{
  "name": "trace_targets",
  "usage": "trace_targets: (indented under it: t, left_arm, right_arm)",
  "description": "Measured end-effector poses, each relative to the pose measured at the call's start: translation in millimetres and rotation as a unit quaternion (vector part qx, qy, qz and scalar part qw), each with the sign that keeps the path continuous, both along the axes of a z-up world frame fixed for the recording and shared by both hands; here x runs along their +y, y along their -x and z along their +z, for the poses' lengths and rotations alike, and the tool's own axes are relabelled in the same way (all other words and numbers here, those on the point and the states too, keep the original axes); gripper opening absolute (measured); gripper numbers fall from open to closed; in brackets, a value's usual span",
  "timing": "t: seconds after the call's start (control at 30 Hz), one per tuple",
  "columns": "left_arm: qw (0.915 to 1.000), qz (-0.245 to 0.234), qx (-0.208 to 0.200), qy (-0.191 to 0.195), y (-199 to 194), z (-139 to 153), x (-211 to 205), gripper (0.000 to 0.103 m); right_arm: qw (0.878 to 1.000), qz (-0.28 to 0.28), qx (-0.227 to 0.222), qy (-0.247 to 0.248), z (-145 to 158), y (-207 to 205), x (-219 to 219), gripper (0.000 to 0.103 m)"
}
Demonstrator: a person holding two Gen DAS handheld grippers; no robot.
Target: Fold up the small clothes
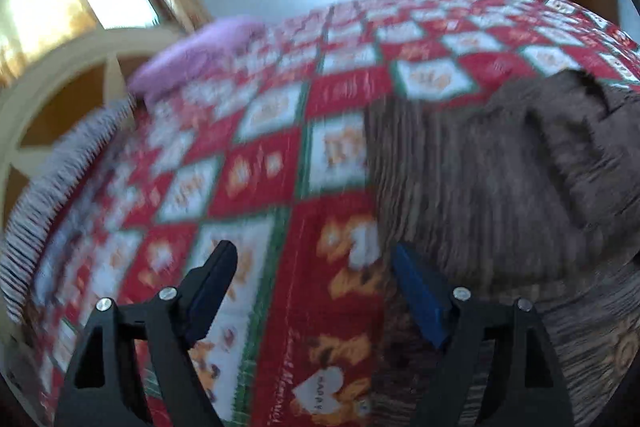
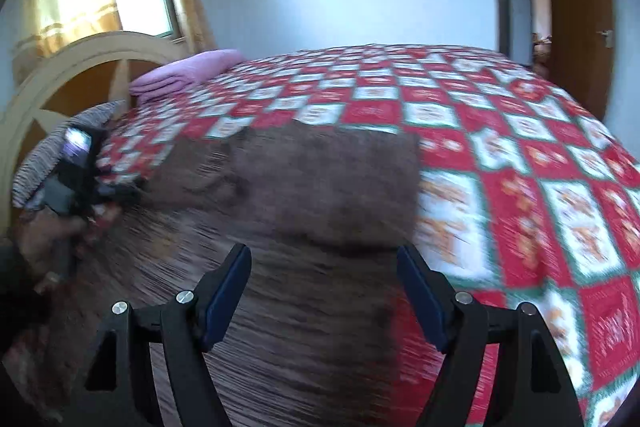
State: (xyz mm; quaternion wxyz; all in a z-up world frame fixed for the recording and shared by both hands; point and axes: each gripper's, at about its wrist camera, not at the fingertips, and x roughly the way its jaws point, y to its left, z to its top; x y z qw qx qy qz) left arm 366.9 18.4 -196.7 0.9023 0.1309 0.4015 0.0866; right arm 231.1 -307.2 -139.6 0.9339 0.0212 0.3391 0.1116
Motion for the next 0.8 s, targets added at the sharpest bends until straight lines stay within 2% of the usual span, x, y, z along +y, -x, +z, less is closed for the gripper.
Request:
trace_targets:
  t: [0.1, 0.2, 0.33, 0.43, 0.47, 0.5, 0.6, 0.7, 0.8]
  left_arm:
    - [0.9999, 0.004, -0.004, 0.015, 1.7, -0.2, 2.9, 0.086]
    - [0.9996, 0.004, -0.012, 0.024, 5.7, -4.5, 0.7, 0.087]
    - [0.9979, 0.01, -0.014, 0.063, 8.3, -3.7, 15.7, 0.092]
    - [0.9959, 0.015, -0.009, 0.089, 4.5, -5.9, 24.2, 0.095]
    - [0.9954, 0.016, -0.009, 0.094, 4.9, -6.4, 25.8, 0.096]
    - [0.9951, 0.015, -0.01, 0.097, 5.1, -6.6, 26.1, 0.097]
    - [0.994, 0.016, -0.008, 0.108, 4.6, -7.3, 28.4, 0.098]
    - [0.9932, 0.015, -0.006, 0.115, 3.8, -8.0, 29.7, 0.098]
    - [0.9932, 0.015, -0.006, 0.116, 4.2, -7.7, 30.3, 0.098]
  right_arm:
    - [0.998, 0.046, 0.012, 0.05, 7.7, -31.0, 57.2, 0.076]
    - [0.992, 0.078, 0.01, 0.102, 4.3, -59.6, 110.6, 0.065]
    - [0.987, 0.098, 0.032, 0.124, -16.8, -101.3, 163.5, 0.064]
    - [0.98, 0.105, 0.06, 0.157, -41.0, -127.1, 191.7, 0.064]
    - [0.975, 0.097, 0.075, 0.183, -53.7, -137.4, 199.3, 0.062]
    - [0.973, 0.084, 0.077, 0.202, -60.0, -142.5, 200.4, 0.056]
    - [0.975, 0.038, 0.066, 0.209, -51.4, -157.5, 186.5, 0.037]
    - [0.981, -0.068, 0.042, 0.179, -20.8, -174.2, 134.2, 0.035]
    - [0.979, -0.118, 0.058, 0.154, -9.9, -182.6, 94.5, 0.035]
